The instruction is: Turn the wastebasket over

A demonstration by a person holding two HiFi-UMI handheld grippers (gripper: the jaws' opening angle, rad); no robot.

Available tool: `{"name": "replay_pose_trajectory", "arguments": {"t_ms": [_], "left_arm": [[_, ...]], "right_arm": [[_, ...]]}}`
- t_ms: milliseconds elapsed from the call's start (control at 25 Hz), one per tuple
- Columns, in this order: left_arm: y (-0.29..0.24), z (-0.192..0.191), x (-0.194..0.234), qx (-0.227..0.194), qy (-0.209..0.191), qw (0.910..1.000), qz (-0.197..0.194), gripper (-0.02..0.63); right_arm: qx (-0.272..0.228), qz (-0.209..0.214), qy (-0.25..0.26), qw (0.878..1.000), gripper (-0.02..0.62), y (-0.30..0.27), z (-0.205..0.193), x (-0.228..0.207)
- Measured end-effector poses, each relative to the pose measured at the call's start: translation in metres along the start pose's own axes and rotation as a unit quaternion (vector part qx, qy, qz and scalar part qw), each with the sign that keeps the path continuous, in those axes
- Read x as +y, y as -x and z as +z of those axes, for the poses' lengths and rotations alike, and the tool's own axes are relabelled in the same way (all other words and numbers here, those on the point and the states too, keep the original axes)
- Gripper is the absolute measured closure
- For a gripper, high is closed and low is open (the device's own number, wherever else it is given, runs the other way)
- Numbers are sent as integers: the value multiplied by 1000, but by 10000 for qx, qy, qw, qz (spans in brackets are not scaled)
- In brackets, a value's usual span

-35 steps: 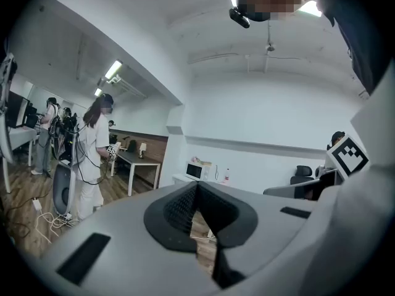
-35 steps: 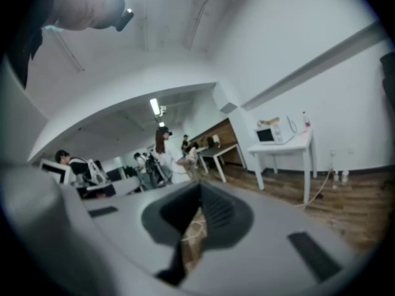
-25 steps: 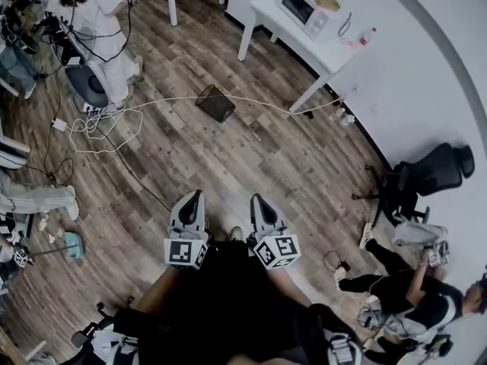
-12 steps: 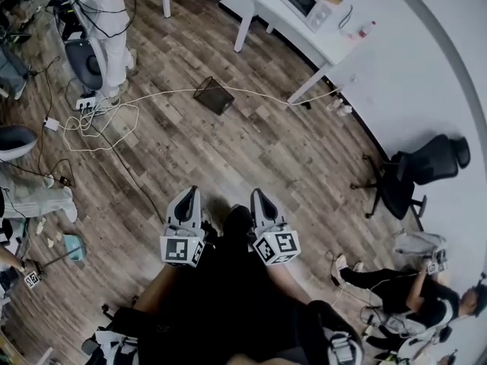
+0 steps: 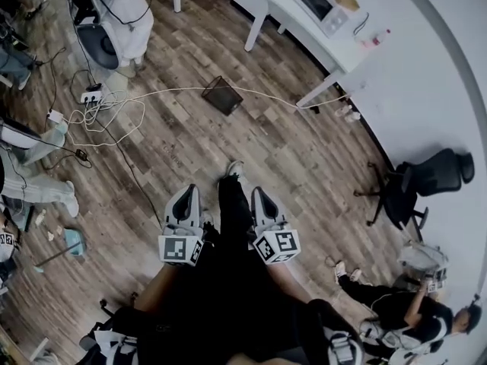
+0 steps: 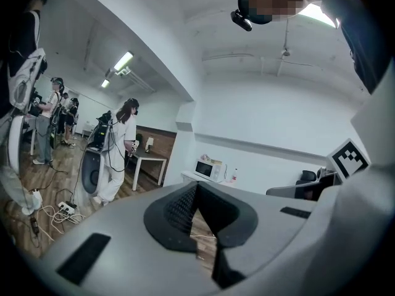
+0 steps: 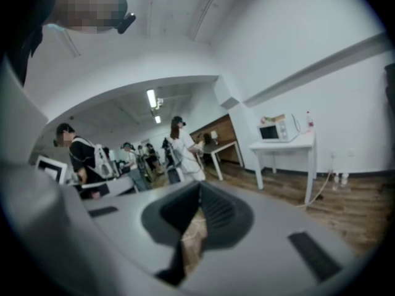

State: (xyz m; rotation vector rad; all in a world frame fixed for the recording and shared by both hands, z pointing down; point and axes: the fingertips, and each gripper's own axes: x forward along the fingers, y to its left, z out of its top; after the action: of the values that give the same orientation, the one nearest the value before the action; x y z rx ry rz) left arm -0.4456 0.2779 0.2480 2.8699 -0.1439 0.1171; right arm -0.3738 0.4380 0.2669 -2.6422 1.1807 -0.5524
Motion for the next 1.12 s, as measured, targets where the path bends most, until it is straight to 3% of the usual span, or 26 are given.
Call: {"name": "replay_pose_trajectory", "arguments": {"t_ms": [440,1120], "left_arm": [[-83,6,18,126,-36,9998,136,572],[-303,37,2,373,-246,9988,217,572]], "right_arm": [[29,108,-111,9999,563,-75,24,-40],[70,296,-247,9992,563,-222,113,-173]]}}
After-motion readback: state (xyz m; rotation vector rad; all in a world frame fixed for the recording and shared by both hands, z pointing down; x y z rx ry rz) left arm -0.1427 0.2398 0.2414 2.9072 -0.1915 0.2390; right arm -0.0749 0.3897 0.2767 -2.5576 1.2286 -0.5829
